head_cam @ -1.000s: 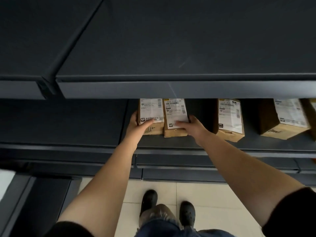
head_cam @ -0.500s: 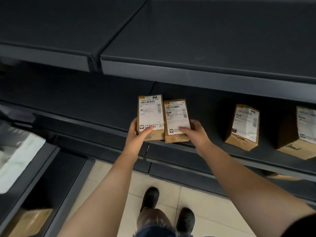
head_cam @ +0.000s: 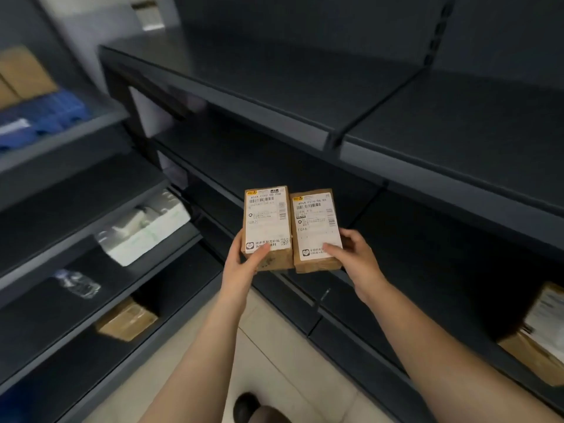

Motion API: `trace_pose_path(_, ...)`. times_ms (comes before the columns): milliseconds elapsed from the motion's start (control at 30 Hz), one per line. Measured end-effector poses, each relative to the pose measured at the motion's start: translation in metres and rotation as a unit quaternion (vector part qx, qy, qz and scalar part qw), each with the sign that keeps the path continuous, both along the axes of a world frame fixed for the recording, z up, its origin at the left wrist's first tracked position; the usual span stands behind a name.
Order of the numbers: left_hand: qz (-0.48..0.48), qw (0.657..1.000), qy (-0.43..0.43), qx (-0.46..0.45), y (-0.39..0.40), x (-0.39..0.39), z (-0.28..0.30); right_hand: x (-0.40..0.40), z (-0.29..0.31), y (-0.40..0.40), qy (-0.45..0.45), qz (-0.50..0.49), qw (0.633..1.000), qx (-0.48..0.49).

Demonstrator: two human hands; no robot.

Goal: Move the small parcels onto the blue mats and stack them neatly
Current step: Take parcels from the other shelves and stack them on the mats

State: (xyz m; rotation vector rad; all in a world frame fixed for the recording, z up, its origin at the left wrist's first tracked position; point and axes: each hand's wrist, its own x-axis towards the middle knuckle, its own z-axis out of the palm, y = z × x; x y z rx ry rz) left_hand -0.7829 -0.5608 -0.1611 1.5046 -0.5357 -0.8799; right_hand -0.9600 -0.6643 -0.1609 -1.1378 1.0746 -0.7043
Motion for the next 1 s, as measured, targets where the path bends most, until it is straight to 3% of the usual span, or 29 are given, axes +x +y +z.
trace_pose_path(400,0.14,0.984,-0.06,-0.088,0.047,0.137,0.08,0.175,0.077,0.009,-0.035,0.121,0.986,-0.11)
trace_pose_path(600,0.201,0.964,-0.116,-0.128,0.073,0.216,0.126,0.27,0.12,0.022,-0.104,0.166,0.966,-0.167)
trace_pose_path(800,0.242,0.942,-0.17,-0.158,0.11,0.285,0.172,0.361,0.16,0.045,-0.192,0.206,0.944,-0.174)
trace_pose_path(1000,0.286,0.924,-0.213,-0.137,0.152,0.338,0.194,0.434,0.175,0.078,-0.221,0.237,0.929,-0.179)
